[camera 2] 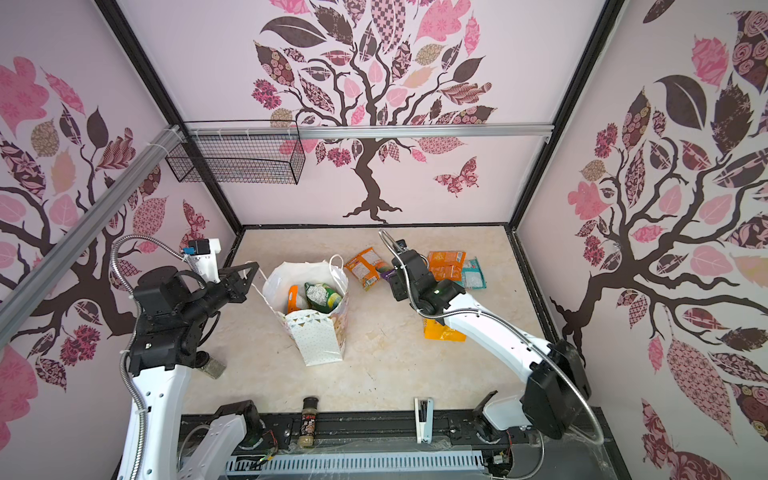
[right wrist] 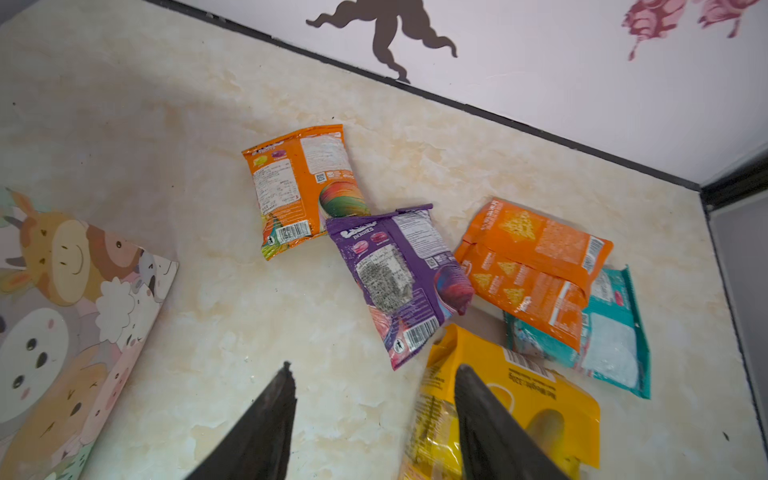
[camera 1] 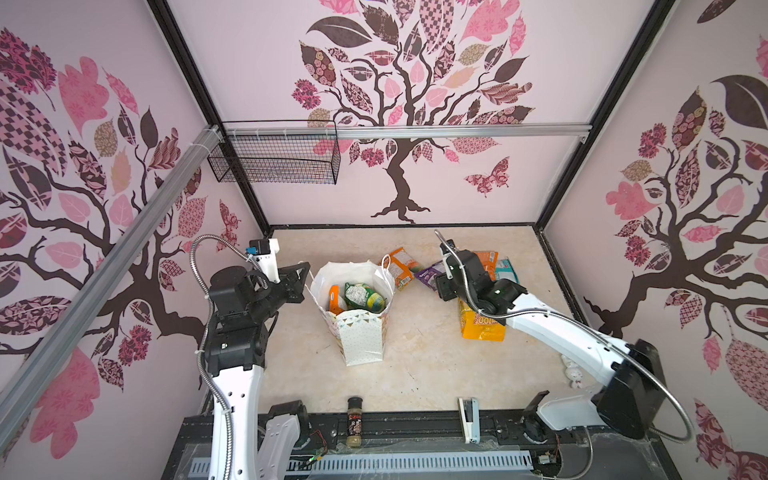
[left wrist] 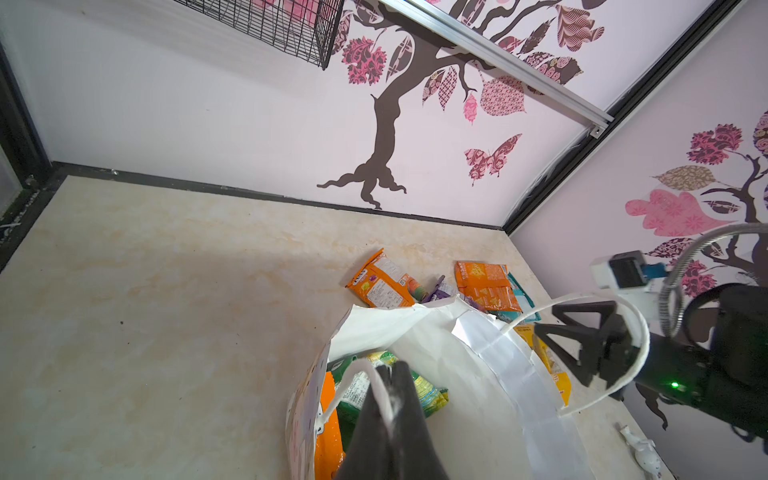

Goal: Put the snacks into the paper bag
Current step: 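Move the right gripper toward the purple Fox's Berries packet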

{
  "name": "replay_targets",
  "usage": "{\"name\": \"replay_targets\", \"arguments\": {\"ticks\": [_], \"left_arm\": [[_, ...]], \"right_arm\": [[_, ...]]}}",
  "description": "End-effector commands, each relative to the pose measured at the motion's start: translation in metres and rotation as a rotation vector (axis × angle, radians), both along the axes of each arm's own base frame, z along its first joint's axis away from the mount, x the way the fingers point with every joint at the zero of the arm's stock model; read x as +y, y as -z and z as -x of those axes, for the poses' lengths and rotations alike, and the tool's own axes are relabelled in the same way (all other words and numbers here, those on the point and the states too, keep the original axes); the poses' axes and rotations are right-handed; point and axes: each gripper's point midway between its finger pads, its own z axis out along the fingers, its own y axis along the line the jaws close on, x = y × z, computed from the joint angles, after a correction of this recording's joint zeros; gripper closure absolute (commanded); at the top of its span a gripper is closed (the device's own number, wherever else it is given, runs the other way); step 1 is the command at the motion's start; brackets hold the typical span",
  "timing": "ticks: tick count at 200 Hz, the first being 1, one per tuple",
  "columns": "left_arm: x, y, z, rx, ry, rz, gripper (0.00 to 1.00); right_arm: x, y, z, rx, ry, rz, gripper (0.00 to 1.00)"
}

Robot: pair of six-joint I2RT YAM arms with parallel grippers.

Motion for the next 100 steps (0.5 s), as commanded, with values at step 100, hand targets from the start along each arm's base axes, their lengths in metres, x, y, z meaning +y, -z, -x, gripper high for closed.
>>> {"name": "replay_targets", "arguments": {"ticks": [100], "left_arm": [[-0.003,0.000,-0.003,-0.020,0.024,0.010,1.00]], "right_arm": [[0.043,0.099,-0.081,0.113,-0.172,0.290,0.27]]}}
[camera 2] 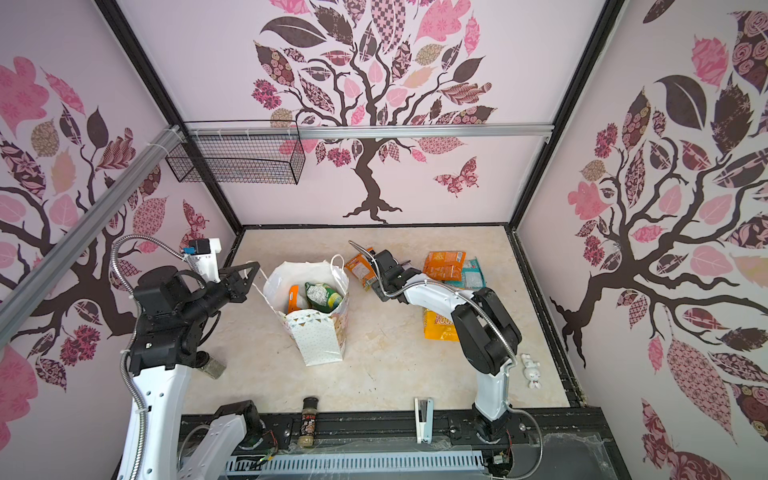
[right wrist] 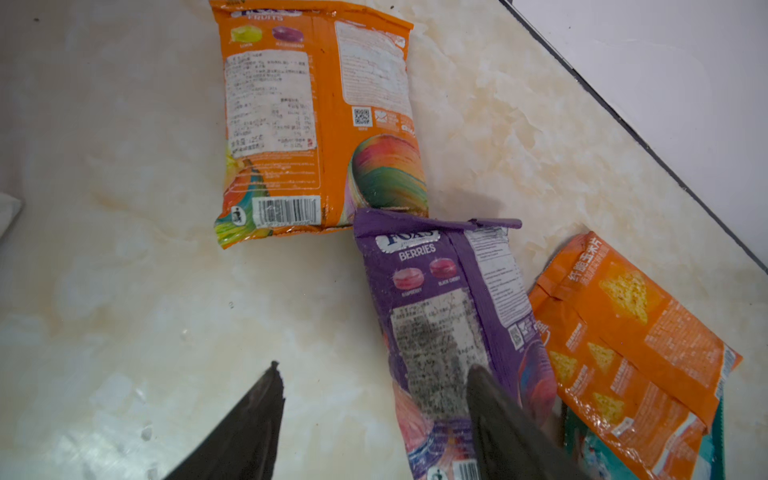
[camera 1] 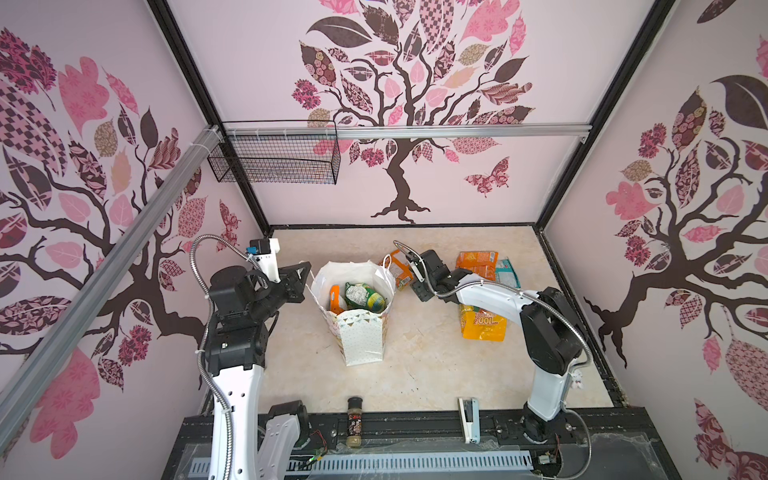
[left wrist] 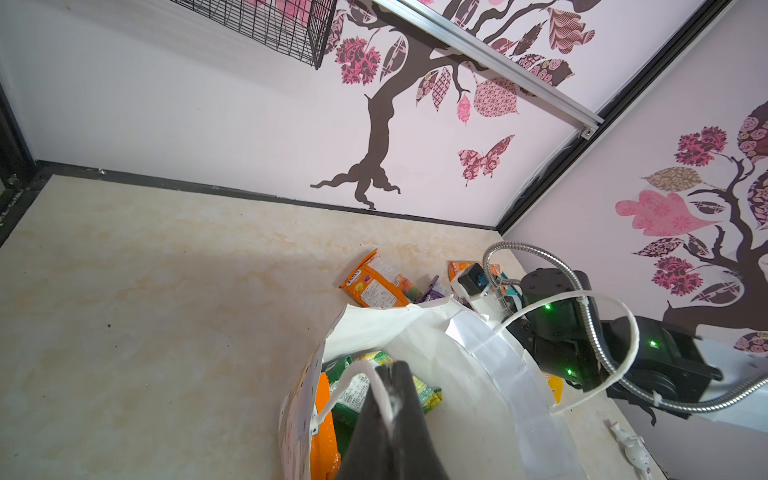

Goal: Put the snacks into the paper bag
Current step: 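Move the right gripper toward the purple Fox's Berries packet, then lower the open right gripper around the purple packet's top edge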

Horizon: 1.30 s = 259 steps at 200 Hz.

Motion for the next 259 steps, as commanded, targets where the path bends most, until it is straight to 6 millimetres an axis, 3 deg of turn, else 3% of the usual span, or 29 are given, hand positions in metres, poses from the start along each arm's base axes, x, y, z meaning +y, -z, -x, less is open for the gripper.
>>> {"name": "replay_targets", "arguments": {"ticks": [1,51,128,259], "left_arm": [[0.000,0.001,-0.003,-0.021,0.009,-0.003,1.00],[-0.001,0.001,-0.002,-0.021,0.010,-0.002,1.00],[-0.001,0.000,-0.001,-0.022,0.015,0.001,1.00],[-0.007,-0.003,0.000,-0.028,0.052,0.027,1.00]], "right_arm": [[0.008,-0.003,-0.017,-0.009,-0.028,0.015,0.27],[0.010,0.015,-0.031,0.021,-0.055,0.090,0.26],[0.011,0.023,-0.046,0.032,-0.093,0.126,0.23],[0.004,0.065,-0.051,0.099,-0.087,0.232,0.31]]}}
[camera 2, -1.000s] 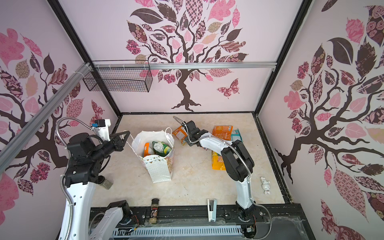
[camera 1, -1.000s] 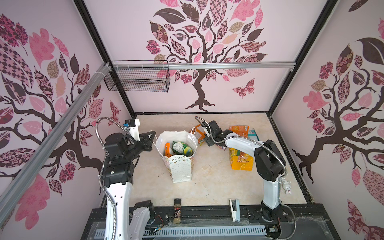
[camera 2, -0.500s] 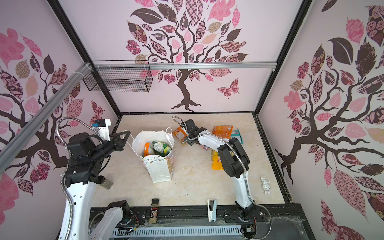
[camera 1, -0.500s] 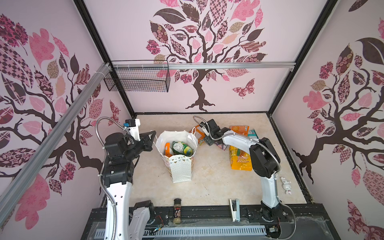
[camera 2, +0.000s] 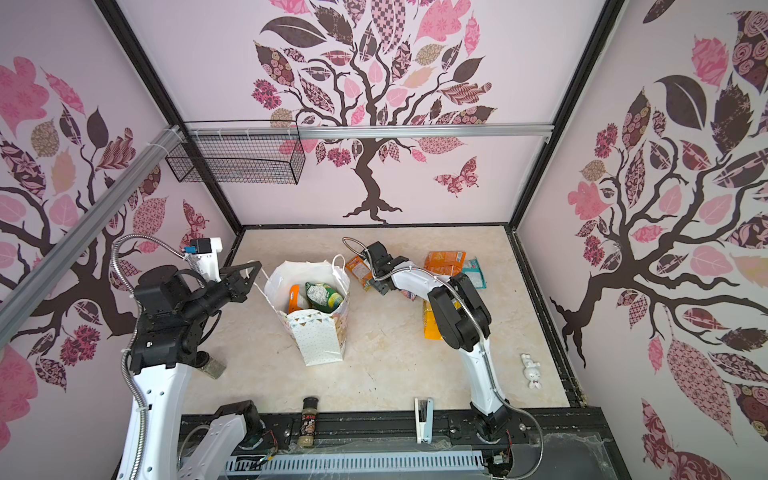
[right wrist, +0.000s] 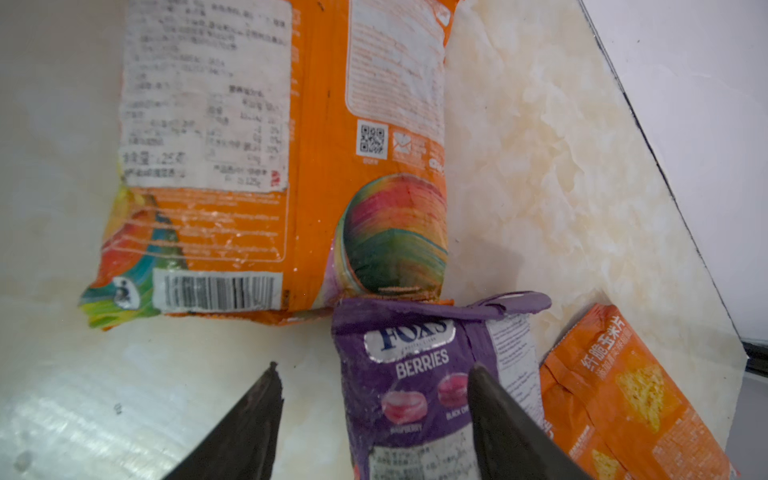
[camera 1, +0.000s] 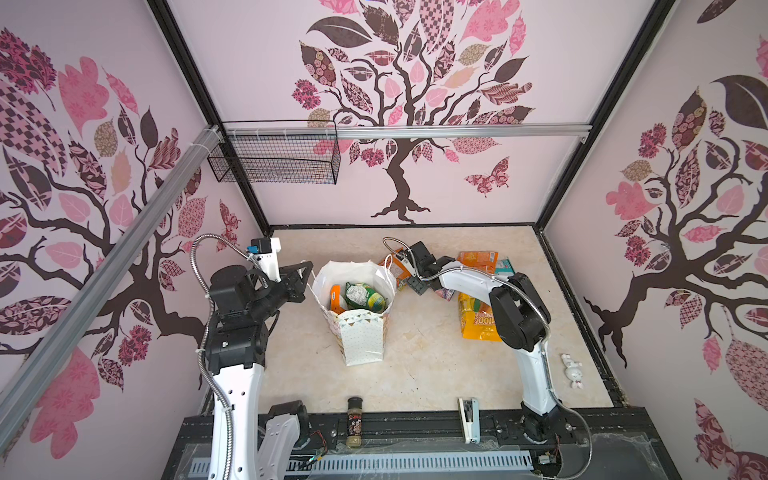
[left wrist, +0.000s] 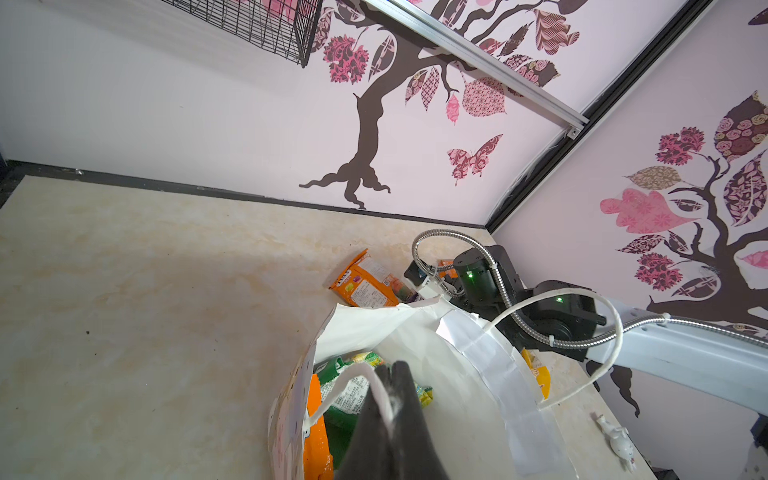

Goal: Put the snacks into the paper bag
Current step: 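Lower the open right gripper around the purple packet's top edge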

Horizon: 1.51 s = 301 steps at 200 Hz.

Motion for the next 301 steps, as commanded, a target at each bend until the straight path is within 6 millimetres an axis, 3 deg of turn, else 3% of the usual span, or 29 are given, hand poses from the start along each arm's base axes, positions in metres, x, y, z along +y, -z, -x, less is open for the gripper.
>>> {"name": "replay_targets", "arguments": {"ticks": [1,58,79,109,146,205,224,239,249,270,283,301], "left_arm": [[-0.003,-0.001,0.000,-0.025,0.022,0.009,1.00],[-0.004,-0.004,0.002,-0.045,0.027,0.022,1.00],[-0.003,-0.006,0.003,-0.056,0.020,0.016,1.00],[-0.001,-0.007,0.005,-0.069,0.004,0.010,1.00],[0.002,-0.007,0.004,-0.080,-0.017,0.017,1.00],[0.012,-0.008,0.005,-0.101,-0.082,-0.009,1.00],[0.013,-0.013,0.008,-0.125,-0.094,-0.015,1.00],[0.014,-0.010,0.007,-0.125,-0.103,-0.015,1.00],[0.016,-0.008,0.005,-0.120,-0.111,-0.008,1.00],[0.015,-0.006,0.001,-0.103,-0.099,-0.006,1.00],[0.012,-0.006,0.000,-0.099,-0.082,-0.002,1.00],[0.013,-0.005,-0.001,-0.094,-0.083,0.001,1.00]], "right_arm": [[-0.004,0.021,-0.006,0.026,0.006,0.048,0.31],[-0.006,0.021,-0.011,0.031,0.016,0.066,0.47],[-0.007,0.020,-0.012,0.030,0.021,0.073,0.58],[-0.011,0.015,-0.013,0.022,0.047,0.080,0.82],[-0.016,-0.013,-0.003,0.007,0.112,0.010,1.00],[-0.027,-0.093,0.025,-0.089,0.228,-0.228,1.00],[-0.029,-0.106,0.036,-0.109,0.234,-0.294,1.00],[-0.033,-0.103,0.042,-0.127,0.220,-0.299,1.00],[-0.037,-0.096,0.042,-0.125,0.226,-0.270,0.78],[-0.037,-0.080,0.038,-0.106,0.190,-0.198,0.63],[-0.030,-0.069,0.038,-0.066,0.137,-0.166,0.42],[-0.028,-0.061,0.034,-0.049,0.097,-0.115,0.35]]}}
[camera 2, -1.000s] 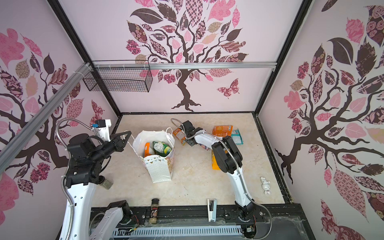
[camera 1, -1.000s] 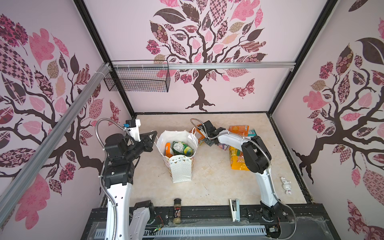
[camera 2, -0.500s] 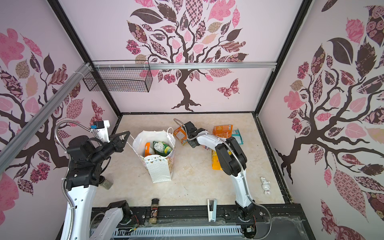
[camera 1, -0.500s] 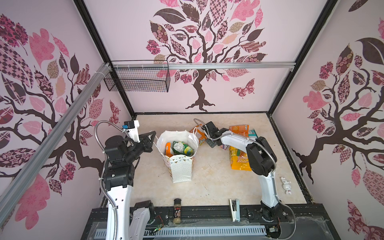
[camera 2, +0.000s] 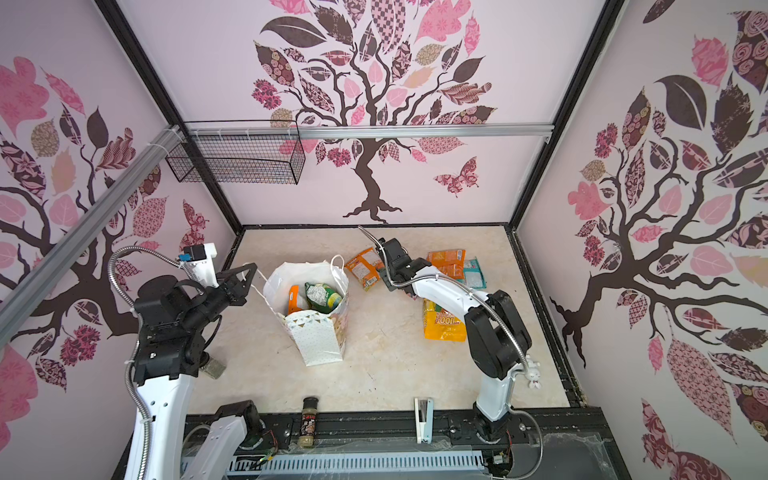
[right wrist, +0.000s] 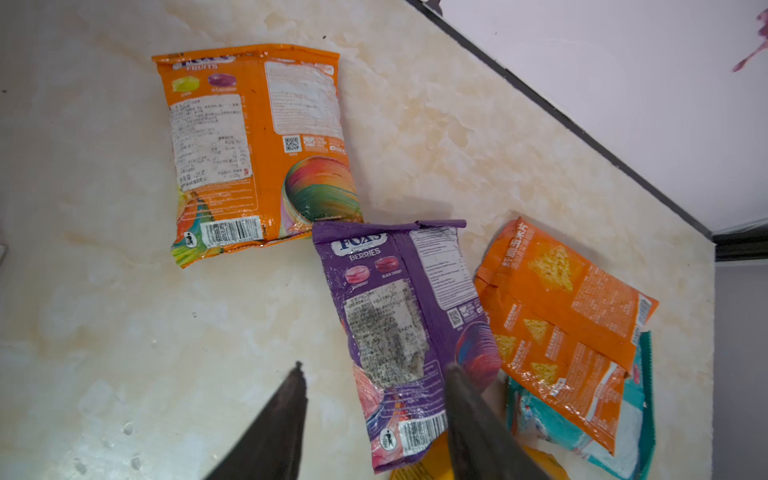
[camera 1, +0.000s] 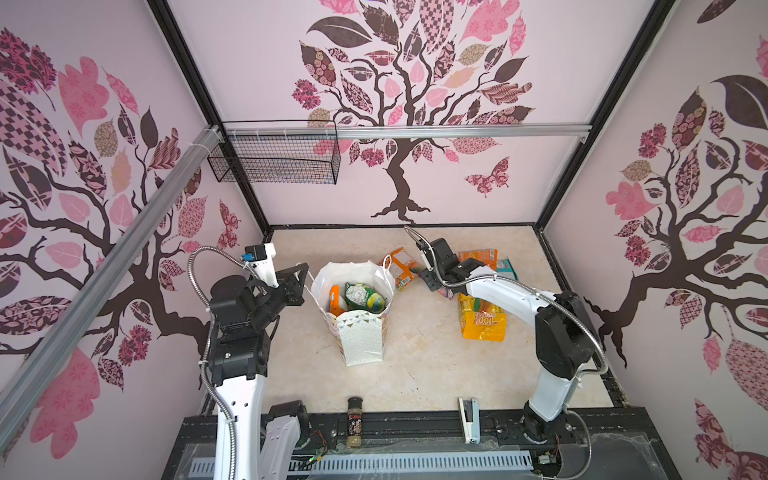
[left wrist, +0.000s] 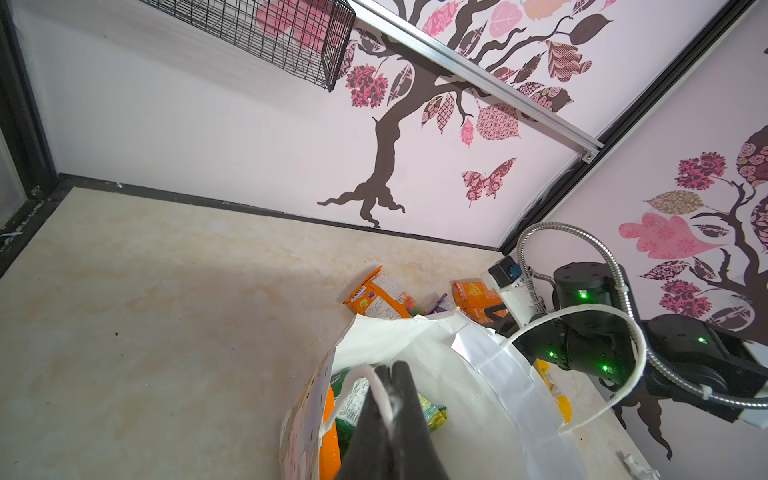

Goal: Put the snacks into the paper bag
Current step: 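Lower the open right gripper around the purple packet's top edge, then close the right gripper on the purple packet's top edge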

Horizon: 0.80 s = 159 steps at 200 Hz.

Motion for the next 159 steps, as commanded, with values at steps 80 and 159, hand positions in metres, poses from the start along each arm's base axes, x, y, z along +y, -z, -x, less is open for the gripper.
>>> {"name": "replay_targets", "arguments": {"ticks": [80,159], "left_arm": [[-0.002,-0.013,-0.002,-0.039,0.022,-0.015,1.00],[-0.006,-0.013,-0.001,-0.032,0.053,-0.005,1.00]], "right_arm": [[0.009,0.048,-0.040,0.000,-0.150,0.260,0.21],[0.014,0.079,-0.061,0.005,-0.171,0.338,0.22]]}}
